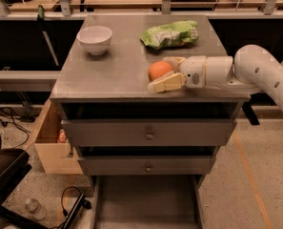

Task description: Pick orange from bottom drawer and place on counter

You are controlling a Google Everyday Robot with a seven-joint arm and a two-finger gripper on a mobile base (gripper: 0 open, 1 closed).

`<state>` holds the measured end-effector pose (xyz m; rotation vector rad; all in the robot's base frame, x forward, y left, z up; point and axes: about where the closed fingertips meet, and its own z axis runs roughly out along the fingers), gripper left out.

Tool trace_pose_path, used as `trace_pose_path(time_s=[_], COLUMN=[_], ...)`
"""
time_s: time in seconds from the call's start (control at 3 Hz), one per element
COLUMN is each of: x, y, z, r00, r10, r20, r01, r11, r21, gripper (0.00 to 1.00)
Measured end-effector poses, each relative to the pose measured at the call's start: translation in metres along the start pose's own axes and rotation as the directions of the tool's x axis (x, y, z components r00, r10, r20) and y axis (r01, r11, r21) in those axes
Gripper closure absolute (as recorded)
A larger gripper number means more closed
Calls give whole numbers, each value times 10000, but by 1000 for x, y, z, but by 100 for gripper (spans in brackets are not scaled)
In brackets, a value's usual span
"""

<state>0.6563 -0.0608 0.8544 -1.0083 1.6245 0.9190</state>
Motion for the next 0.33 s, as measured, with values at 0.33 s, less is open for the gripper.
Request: trace_pose_path(time_s=[0.33], x=[0], y=[0], z=[0], r00=[10000], r10=[0], r20=[0], r01=[0], r11=[10000], r21=[-2], gripper=[0])
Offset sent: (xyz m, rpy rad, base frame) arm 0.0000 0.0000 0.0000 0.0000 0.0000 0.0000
